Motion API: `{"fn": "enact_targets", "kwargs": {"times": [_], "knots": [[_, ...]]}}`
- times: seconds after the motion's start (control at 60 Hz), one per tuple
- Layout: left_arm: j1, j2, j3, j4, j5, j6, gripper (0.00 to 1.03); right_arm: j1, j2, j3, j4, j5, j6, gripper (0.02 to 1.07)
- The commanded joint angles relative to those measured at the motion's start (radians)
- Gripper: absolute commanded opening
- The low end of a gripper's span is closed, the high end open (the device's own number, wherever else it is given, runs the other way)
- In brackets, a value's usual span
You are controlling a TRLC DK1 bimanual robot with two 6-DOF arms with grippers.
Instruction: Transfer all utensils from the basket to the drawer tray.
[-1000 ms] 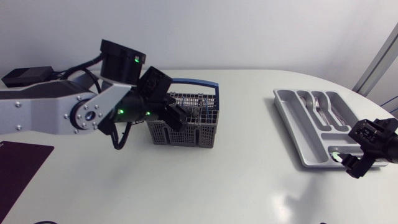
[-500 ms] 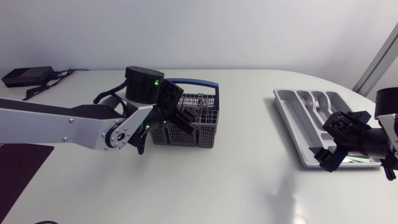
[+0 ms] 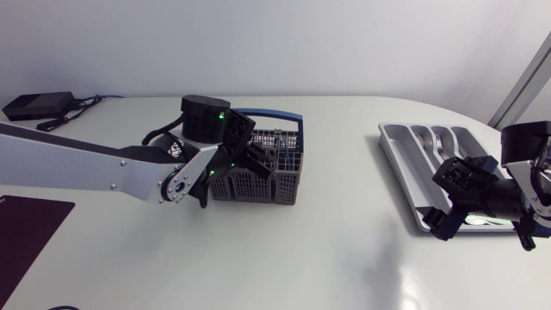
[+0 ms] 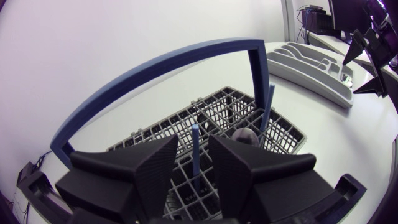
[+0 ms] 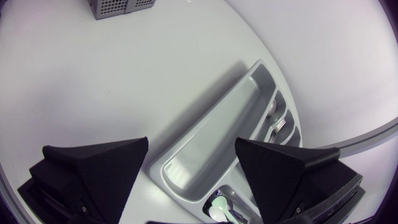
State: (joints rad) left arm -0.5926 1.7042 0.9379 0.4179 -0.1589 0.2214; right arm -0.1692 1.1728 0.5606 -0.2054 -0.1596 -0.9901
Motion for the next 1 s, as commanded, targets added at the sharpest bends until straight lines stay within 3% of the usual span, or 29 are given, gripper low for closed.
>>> {"fn": "enact_targets", "kwargs": {"times": [0.0,0.067,0.483,0.983], "knots": [[0.002,0.028,0.029,0.022,-0.004,0.004,0.15,0.014,0.013,-0.024,0.009,0.008,0.027,1.03],[0.002,0.028,0.025,0.038,-0.004,0.006,0.04,0.020,0.014,-0.022,0.009,0.012,0.027,1.03],[0.008,-0.026,0.010,0.048,-0.004,0.006,0.04,0.088,0.019,-0.025,0.011,0.051,0.053,1.03],[-0.013,-0.219,0.038,-0.090,0.007,-0.020,0.04,0.174,-0.015,-0.039,-0.003,0.095,0.096,1.03]]}}
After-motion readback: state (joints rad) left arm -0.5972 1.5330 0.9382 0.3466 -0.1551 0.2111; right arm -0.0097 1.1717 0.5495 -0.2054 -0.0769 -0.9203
